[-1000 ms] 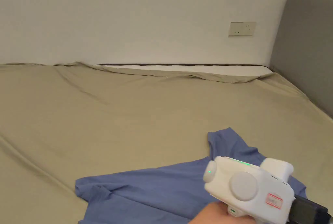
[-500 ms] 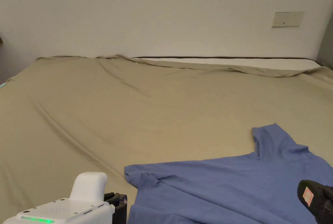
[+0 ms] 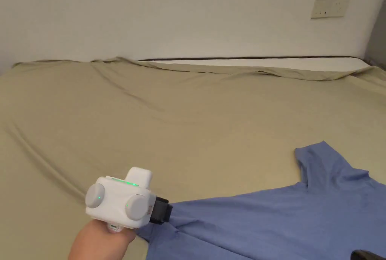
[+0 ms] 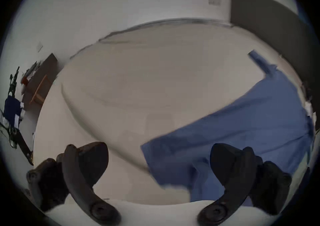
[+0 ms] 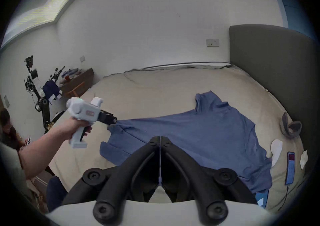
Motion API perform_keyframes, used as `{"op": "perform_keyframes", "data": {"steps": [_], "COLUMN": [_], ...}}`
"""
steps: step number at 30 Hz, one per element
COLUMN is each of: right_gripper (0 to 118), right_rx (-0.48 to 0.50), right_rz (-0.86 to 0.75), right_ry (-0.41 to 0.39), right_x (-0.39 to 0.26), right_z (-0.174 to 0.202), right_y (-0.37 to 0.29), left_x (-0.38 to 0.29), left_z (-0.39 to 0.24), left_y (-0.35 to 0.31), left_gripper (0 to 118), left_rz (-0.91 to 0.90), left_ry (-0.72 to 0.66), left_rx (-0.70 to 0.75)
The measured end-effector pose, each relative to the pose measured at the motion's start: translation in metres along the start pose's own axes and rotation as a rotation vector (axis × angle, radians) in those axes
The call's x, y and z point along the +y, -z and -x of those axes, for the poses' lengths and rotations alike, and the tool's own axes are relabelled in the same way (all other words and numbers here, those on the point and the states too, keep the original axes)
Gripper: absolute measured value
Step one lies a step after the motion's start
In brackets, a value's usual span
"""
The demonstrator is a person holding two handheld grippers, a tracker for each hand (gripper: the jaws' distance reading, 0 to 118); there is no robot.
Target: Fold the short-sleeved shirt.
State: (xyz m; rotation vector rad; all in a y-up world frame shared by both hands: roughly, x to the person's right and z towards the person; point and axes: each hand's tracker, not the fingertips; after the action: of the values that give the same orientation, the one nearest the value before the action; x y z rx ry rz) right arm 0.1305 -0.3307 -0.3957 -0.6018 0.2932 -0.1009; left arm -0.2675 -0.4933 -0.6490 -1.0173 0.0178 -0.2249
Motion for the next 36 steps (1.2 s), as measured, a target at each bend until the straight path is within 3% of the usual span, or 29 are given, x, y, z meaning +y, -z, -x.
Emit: {"op": "perform_keyframes", "data": {"steps": [2,3,5,7,8,10,11,13,17,21,22,23,24,26,27,31,36], "right_gripper": [3,3,3,3,3,3,3,3,3,4,18,54,114,118,118,117,116], "right_rx": [-0.001,-0.007,-0.011,-0.016,-0.015,-0.019,-0.028,-0.058,-0.109,-0.186,-0.183,-0.193,-0.2,-0.238,-0.261,-0.397,-0.425], "right_rz": [0.018,0.03,0.045,0.063,0.073,0.093,0.099,0.108,0.112,0.193,0.233,0.256,0.296,0.446,0.404,0.58,0.691], "right_ry": [0.005,0.01,0.015,0.021,0.025,0.028,0.029,0.025,-0.011,-0.106,-0.103,-0.092,-0.13,-0.151,-0.163,-0.167,-0.254], "right_x": [-0.004,-0.006,-0.008,-0.011,-0.012,-0.013,-0.012,-0.01,0.013,0.057,0.068,0.077,0.085,0.094,0.095,0.084,0.063], "right_z": [-0.004,-0.006,-0.008,-0.013,-0.016,-0.021,-0.025,-0.036,-0.089,-0.167,-0.187,-0.206,-0.223,-0.254,-0.266,-0.309,-0.306], "right_y": [0.007,0.012,0.017,0.025,0.028,0.035,0.039,0.046,0.065,0.118,0.137,0.156,0.178,0.223,0.237,0.291,0.324], "left_x": [-0.002,-0.004,0.0,-0.005,-0.009,-0.008,-0.014,-0.019,-0.019,-0.015,-0.012,-0.013,-0.014,-0.012,-0.012,-0.011,-0.01], "left_z": [-0.007,-0.012,-0.007,-0.01,-0.011,-0.017,-0.024,-0.031,-0.018,-0.014,-0.021,-0.021,-0.021,-0.024,-0.025,-0.026,-0.03], "left_y": [0.031,0.042,0.031,0.021,0.018,0.004,0.001,-0.008,-0.046,-0.087,-0.096,-0.1,-0.103,-0.107,-0.109,-0.115,-0.118], "left_gripper": [118,118,118,116,104,24,4,4,4,4,4,4,4,4,4,4,4], "left_rz": [0.082,0.119,0.019,0.019,0.005,-0.062,-0.015,-0.025,-0.147,-0.261,-0.266,-0.255,-0.252,-0.254,-0.25,-0.249,-0.253], "left_ry": [0.074,0.087,-0.007,0.003,0.01,-0.048,-0.07,-0.037,-0.345,-0.33,-0.324,-0.331,-0.331,-0.335,-0.337,-0.343,-0.321], "left_rx": [0.079,0.02,0.012,0.038,0.003,-0.158,-0.171,-0.123,-0.456,-0.514,-0.529,-0.536,-0.548,-0.55,-0.551,-0.548,-0.527]}}
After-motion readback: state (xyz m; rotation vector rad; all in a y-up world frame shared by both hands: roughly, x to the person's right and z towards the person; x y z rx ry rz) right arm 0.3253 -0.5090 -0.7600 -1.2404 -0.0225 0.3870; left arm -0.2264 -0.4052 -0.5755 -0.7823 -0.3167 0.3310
